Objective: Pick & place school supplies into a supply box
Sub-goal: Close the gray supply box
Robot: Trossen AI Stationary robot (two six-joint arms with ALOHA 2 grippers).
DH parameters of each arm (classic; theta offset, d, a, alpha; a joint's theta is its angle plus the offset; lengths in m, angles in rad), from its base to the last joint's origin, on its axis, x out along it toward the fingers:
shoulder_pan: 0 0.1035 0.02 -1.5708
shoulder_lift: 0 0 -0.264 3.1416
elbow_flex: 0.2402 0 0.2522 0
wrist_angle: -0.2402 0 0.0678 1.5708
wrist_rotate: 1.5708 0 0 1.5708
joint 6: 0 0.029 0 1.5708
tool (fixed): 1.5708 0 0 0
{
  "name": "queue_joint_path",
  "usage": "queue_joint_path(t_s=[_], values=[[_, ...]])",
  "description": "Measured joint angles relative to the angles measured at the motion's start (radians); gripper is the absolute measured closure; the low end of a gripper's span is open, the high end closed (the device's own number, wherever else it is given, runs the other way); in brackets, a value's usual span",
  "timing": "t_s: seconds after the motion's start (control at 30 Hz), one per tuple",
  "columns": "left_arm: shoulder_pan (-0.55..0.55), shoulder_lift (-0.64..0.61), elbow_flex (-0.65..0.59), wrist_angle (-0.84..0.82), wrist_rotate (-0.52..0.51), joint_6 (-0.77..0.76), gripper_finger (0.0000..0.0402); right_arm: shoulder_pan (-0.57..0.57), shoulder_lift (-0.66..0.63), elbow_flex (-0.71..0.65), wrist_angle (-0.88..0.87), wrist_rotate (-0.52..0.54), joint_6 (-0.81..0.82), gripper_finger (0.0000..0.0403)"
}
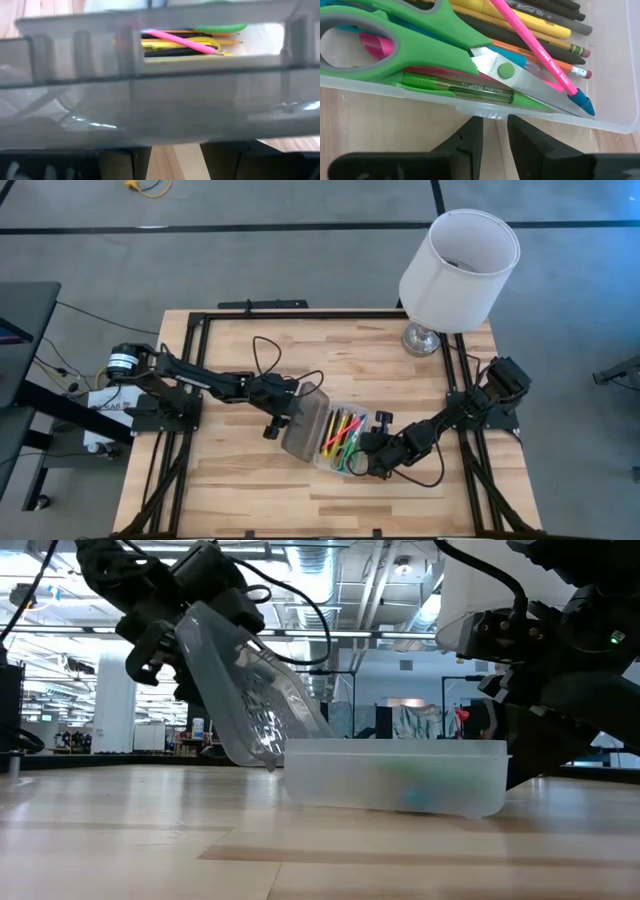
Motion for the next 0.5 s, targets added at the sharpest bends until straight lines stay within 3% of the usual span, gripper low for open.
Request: queue_joint_path(t_s=[0.5], values=[[-0.026,-0.01,0.09,0.006,0.006,0.059,0.0255,0.0,-0.001,0.0,0.004,0.002,0.0,0.0317]])
